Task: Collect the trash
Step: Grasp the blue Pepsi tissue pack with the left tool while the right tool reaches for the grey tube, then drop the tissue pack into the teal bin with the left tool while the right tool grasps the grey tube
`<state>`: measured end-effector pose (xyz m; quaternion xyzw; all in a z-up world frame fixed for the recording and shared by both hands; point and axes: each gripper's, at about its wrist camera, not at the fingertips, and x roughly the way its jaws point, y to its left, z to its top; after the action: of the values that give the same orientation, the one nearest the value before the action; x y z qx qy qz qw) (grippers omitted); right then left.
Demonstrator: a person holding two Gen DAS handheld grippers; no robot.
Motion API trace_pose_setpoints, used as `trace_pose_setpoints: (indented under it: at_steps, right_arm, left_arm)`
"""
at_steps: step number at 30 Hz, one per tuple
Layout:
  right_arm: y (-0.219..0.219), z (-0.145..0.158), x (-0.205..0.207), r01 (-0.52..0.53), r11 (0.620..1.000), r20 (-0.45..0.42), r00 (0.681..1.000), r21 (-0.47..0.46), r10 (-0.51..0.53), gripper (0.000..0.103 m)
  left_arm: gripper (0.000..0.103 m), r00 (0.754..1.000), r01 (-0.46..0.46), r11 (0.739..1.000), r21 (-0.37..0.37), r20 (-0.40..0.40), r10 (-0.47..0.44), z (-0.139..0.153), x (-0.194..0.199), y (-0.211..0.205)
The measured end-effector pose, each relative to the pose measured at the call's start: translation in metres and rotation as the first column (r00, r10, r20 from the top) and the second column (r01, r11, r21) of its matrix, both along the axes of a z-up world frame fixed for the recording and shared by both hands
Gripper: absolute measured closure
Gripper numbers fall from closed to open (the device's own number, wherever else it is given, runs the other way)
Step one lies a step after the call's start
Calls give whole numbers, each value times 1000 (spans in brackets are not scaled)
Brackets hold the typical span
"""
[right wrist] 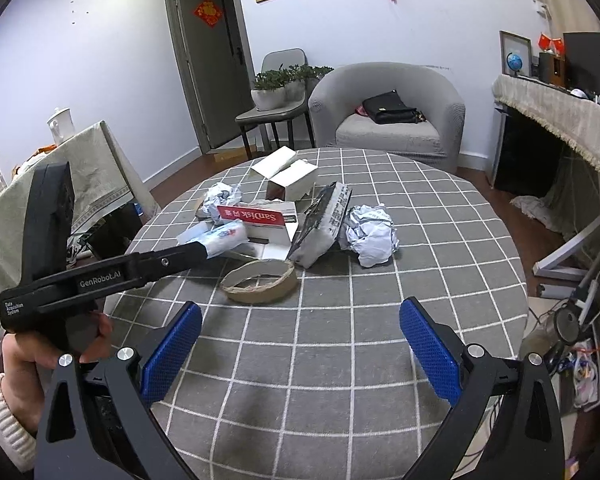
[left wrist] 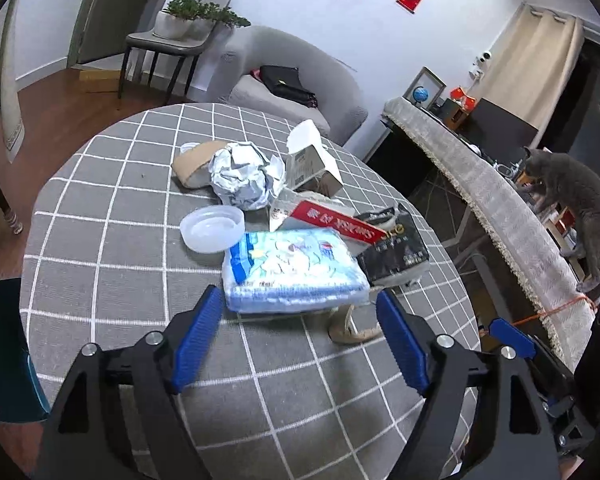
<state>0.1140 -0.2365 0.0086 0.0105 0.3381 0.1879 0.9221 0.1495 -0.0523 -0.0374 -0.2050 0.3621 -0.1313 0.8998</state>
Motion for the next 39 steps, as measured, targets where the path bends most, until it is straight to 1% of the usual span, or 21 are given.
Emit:
trace_pose_setpoints:
  at_steps: [2, 6, 9, 10, 11, 14, 16, 19, 22, 26, 28, 29, 31, 32, 33, 34, 36, 38, 39]
  right_arm:
    - [0, 0, 5, 0, 1000, -1, 1000, 1, 0, 3]
    - [1, 0, 15, 0, 1000, -10, 1000, 13, 0, 3]
    - [4, -2, 21, -4, 1000, -18, 1000, 17, 4, 3]
    - [6, -2, 24, -4, 1000, -21, 1000, 21, 5, 3]
    - [7, -4, 27, -5, 1000, -27, 1000, 26, 5, 4]
    - [8, -6, 34, -2, 999, -45, 999, 47, 5, 12]
    - [8, -8, 38, 4, 998, -55, 998, 66, 0, 21]
    - [9, -6, 44, 18, 997, -54, 998, 69, -15, 28]
    - [11, -8, 53, 30, 997, -60, 998, 72, -25, 33]
    - [7, -10, 64, 55, 992, -70, 996, 117, -47, 35]
    - [4, -10, 71, 73, 987, -81, 995, 144, -61, 43]
    - [3, -10, 74, 82, 985, -88, 994, 152, -69, 45]
    - [3, -12, 82, 94, 980, -103, 992, 173, -76, 53]
    - [4, -14, 85, 97, 980, -110, 991, 175, -78, 55]
    - [6, -16, 89, 105, 981, -121, 989, 164, -86, 60]
    - [9, -17, 93, 113, 982, -130, 987, 151, -94, 66]
    - [12, -19, 95, 135, 982, -136, 984, 135, -117, 70]
    - [16, -18, 98, 141, 981, -140, 983, 132, -123, 72]
    - [18, -18, 99, 140, 982, -139, 983, 128, -122, 76]
  left_arm:
    - [19, 1000, -1, 1000, -9, 3, 1, 2, 3, -2]
    - [19, 1000, -9, 1000, 13, 1, 9, 1, 11, -6]
    - [19, 1000, -23, 1000, -5, -15, 23, 0, 18, -4]
    - [25, 999, -32, 1000, 1, -17, 32, 0, 21, -4]
    - [27, 999, -35, 999, 12, -20, 35, 1, 23, -4]
    - [29, 999, -29, 999, 28, -15, 29, 0, 25, -3]
    - [29, 1000, -21, 1000, 23, -12, 21, 0, 24, -1]
    - [29, 1000, -6, 1000, 21, -6, 6, 1, 21, 1]
    - [29, 1000, 9, 999, 42, 19, -10, 5, 15, 1]
    - [29, 999, 18, 997, 73, 48, -22, 11, 4, 5]
    - [29, 998, 23, 997, 74, 50, -27, 12, 1, 9]
    - [29, 998, 26, 997, 74, 50, -30, 13, -2, 9]
    - [29, 998, 33, 996, 84, 55, -37, 13, -6, 13]
    - [29, 997, 35, 996, 87, 58, -40, 14, -7, 15]
    - [29, 997, 38, 995, 88, 59, -43, 14, -8, 17]
    - [29, 997, 40, 995, 90, 62, -46, 15, -9, 20]
    - [29, 996, 42, 994, 98, 72, -49, 17, -12, 24]
    - [29, 996, 39, 995, 97, 76, -46, 20, -15, 31]
    - [29, 996, 38, 995, 94, 78, -45, 21, -17, 34]
